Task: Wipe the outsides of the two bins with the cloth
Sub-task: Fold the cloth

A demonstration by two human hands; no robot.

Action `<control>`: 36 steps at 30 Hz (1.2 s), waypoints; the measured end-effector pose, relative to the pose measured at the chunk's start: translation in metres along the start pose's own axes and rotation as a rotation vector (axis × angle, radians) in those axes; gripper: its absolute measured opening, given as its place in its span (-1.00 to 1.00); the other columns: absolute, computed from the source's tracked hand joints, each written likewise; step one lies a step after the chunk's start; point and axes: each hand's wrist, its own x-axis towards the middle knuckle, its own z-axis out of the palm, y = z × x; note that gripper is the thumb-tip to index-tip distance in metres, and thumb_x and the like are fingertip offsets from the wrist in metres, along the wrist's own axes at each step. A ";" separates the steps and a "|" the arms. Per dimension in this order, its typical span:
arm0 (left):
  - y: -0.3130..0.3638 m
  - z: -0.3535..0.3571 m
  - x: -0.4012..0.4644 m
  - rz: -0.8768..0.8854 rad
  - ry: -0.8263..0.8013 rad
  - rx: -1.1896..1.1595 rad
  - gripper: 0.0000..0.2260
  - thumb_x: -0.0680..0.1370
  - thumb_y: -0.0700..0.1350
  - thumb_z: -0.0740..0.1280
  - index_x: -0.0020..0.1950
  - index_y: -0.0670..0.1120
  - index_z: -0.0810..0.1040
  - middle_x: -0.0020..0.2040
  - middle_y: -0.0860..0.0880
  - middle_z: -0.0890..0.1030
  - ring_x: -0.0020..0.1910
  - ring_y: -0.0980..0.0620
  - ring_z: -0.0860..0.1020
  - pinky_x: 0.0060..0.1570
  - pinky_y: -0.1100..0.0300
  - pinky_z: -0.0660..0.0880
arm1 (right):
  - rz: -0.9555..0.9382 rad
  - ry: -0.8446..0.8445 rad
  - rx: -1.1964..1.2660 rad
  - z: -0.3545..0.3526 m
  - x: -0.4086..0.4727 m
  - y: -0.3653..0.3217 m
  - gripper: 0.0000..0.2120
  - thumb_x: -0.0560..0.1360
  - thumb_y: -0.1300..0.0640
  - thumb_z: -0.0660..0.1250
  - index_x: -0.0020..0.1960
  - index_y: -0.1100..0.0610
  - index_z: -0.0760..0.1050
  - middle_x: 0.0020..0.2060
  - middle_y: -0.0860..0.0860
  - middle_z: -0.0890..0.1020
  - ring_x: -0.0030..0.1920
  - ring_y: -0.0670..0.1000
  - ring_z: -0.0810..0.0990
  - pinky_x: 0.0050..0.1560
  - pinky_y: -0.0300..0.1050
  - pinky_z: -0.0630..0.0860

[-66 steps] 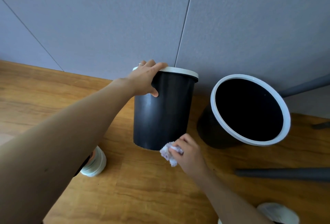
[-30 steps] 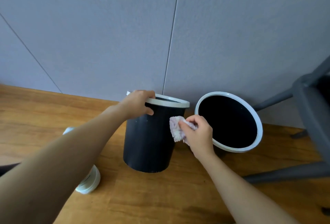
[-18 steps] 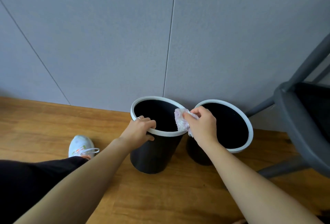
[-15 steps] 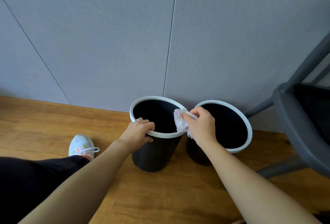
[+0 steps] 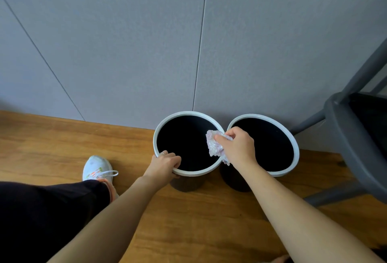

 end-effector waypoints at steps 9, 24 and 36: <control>0.018 -0.075 0.035 -0.177 -0.330 -0.108 -0.22 0.18 0.26 0.53 0.32 0.22 0.29 0.14 0.13 0.37 0.21 0.01 0.31 0.23 -0.18 0.34 | 0.004 -0.044 0.037 -0.013 0.001 -0.023 -0.75 0.42 -0.02 0.48 -0.16 0.12 0.50 -0.16 0.04 0.58 -0.17 0.05 0.58 -0.25 -0.09 0.54; 0.109 -0.241 0.074 0.207 0.122 -0.217 -0.74 0.41 -0.06 0.48 0.08 -0.03 0.63 -0.08 0.02 0.66 -0.08 0.04 0.58 -0.10 0.28 0.45 | -0.050 -0.130 0.265 -0.097 0.012 -0.114 -0.80 0.30 -0.02 0.52 -0.19 0.04 0.57 -0.47 -0.05 0.62 -0.53 -0.04 0.55 -0.49 -0.10 0.53; 0.137 -0.373 0.078 0.289 0.376 -0.172 -0.96 0.57 -0.09 0.31 -0.03 -0.04 0.54 -0.19 0.04 0.59 -0.19 -0.01 0.50 -0.19 0.19 0.35 | -0.317 -0.040 -0.040 -0.203 0.050 -0.199 -0.85 0.48 0.16 0.37 -0.25 0.01 0.56 -0.40 -0.06 0.59 -0.36 -0.06 0.53 -0.34 -0.23 0.41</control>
